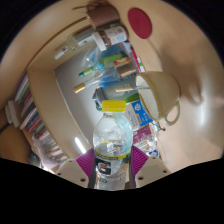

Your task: Pour water

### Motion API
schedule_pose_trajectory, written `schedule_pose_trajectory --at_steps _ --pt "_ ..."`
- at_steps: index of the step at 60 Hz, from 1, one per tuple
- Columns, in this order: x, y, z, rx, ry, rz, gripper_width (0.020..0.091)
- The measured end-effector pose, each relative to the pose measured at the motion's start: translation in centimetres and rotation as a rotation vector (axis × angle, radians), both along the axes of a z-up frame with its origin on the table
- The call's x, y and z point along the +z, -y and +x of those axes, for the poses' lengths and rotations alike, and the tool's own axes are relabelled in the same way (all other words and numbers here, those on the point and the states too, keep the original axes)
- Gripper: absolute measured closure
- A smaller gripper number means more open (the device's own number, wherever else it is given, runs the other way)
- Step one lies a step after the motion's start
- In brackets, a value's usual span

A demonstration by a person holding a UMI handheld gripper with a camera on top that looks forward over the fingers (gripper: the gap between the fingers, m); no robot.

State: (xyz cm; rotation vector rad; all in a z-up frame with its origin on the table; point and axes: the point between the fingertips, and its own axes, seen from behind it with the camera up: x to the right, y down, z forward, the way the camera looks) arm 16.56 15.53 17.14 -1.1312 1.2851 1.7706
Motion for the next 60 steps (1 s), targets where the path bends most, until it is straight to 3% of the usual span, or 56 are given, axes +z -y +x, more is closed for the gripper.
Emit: schedule_pose_trajectory --at_steps 26,40,46,53,60 --pt "-1.1 0.4 0.8 0.012 -0.185 -0.021 0.0631" --pt "5.5 2.3 -2.5 0.083 0.203 0.193 0.0632" --pt "10.9 4.2 -0.9 -0.003 0.588 0.355 0.063" --pt "15.5 5.2 5.9 -0.268 1.09 0.419 0.063" --pt "14.7 3.9 13.5 -0.469 1.548 0.353 0.0631"
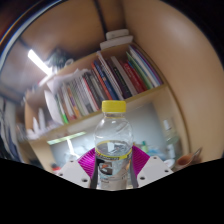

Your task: Pour water

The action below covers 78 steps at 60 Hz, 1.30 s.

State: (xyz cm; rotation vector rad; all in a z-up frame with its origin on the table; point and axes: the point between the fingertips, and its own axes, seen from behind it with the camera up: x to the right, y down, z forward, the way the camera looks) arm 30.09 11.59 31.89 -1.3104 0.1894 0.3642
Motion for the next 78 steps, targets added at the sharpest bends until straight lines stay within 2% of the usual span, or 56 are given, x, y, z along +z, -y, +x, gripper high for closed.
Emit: schedule_pose_trajectory --at_steps 5,9,17,25,37,54,63,69,78 --pt "-4.5 -2.0 6.1 -0.193 0.223 -0.082 0.0623" --pt "-9.1 -3.4 10.5 -0.285 0.303 -0.163 0.0622" --pt "-16.1 -5.5 15.0 -0.302 0.262 -0.256 0.0622" --pt "-19.5 -6.3 16.1 -0.314 0.277 -0.311 0.0613" --pt "-20.3 -7.5 15.1 -0.293 0.361 -0.299 0.0609" --pt "-20.3 -7.8 14.8 -0.301 0.391 -0.304 0.0563" --pt "-20.8 -7.5 14.2 -0.28 0.419 -0.347 0.0435" --pt "-20.7 -6.3 13.4 -0.234 0.414 -0.378 0.0247" --pt "-20.1 -2.3 13.4 -0.253 0.429 -0.416 0.0258"
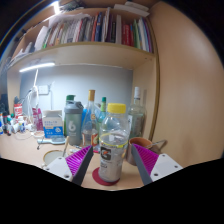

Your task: Pour water

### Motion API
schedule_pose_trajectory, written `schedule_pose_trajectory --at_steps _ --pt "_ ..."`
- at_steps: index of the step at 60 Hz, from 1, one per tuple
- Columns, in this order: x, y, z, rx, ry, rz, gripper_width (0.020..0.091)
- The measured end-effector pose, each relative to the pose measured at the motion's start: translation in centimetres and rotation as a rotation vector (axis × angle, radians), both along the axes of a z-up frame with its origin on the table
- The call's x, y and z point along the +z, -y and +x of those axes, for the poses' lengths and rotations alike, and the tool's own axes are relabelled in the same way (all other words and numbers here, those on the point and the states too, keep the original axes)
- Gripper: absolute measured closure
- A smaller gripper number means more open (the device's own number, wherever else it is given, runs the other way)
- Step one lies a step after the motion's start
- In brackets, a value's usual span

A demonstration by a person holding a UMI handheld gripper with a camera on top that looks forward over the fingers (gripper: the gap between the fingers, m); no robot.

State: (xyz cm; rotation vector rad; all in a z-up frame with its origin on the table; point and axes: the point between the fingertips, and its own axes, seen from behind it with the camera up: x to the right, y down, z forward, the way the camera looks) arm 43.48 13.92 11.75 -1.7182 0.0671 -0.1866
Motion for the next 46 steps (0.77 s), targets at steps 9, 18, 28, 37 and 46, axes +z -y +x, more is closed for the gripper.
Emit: schedule_pose_trajectory --at_steps 9,18,28,37,46 --pt "0.1 6.6 -1.9 0.013 0.001 -0.02 0.0257" --pt "0.7 13.2 -3.8 -0.011 0.027 -0.027 0.0253" --pt "2.2 17.5 -7.5 0.037 0.056 -0.009 0.0253" --pt "4.5 19.3 -9.7 0.046 0.033 0.03 0.0254" --pt "5.1 19.8 -9.2 0.022 0.006 0.038 0.0268"
